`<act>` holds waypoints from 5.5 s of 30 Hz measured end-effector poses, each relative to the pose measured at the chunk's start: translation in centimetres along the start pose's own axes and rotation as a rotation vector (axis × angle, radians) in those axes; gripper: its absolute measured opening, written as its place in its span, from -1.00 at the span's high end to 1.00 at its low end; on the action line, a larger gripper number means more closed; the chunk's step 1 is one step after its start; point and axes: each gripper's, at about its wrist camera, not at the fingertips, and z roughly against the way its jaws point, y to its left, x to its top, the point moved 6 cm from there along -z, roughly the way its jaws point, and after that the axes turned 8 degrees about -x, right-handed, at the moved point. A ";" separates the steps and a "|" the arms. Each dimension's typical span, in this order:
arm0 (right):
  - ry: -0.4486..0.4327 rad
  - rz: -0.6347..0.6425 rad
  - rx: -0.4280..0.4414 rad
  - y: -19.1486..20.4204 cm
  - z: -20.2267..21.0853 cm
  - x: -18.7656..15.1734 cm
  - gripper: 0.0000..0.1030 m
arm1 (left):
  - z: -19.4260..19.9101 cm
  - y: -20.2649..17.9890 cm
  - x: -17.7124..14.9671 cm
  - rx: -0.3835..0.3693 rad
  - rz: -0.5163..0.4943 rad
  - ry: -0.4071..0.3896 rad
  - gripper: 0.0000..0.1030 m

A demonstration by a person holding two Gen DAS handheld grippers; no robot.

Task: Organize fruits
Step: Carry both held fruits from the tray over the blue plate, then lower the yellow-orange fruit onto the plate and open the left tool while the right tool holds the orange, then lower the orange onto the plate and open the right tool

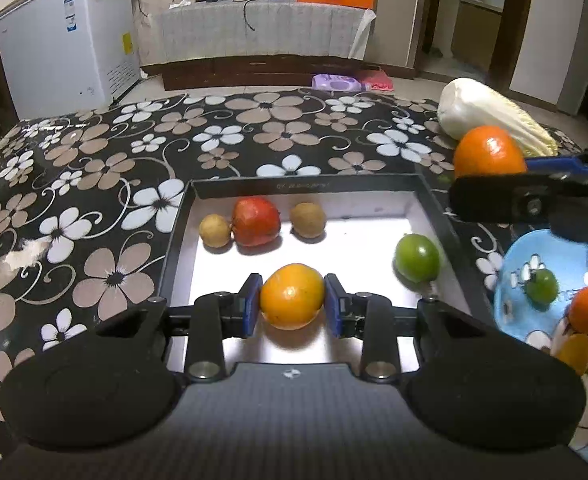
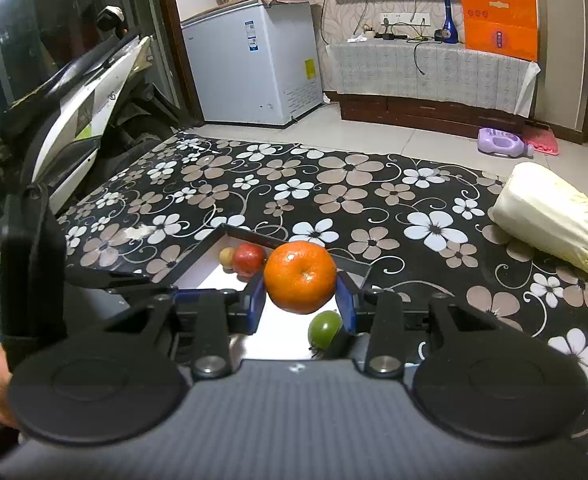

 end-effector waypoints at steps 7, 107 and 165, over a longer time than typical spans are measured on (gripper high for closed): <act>-0.023 -0.019 -0.003 0.5 1.4 -0.3 0.21 | 1.2 -1.2 0.0 0.003 -0.019 -0.011 0.26; 0.002 -0.147 -0.155 -11.2 9.7 -7.0 0.21 | 2.5 -17.7 -2.3 -0.273 -0.229 0.011 0.26; 0.164 -0.004 -0.170 -10.8 7.7 -9.7 0.08 | 3.6 -15.6 -1.1 -0.263 -0.197 -0.025 -0.01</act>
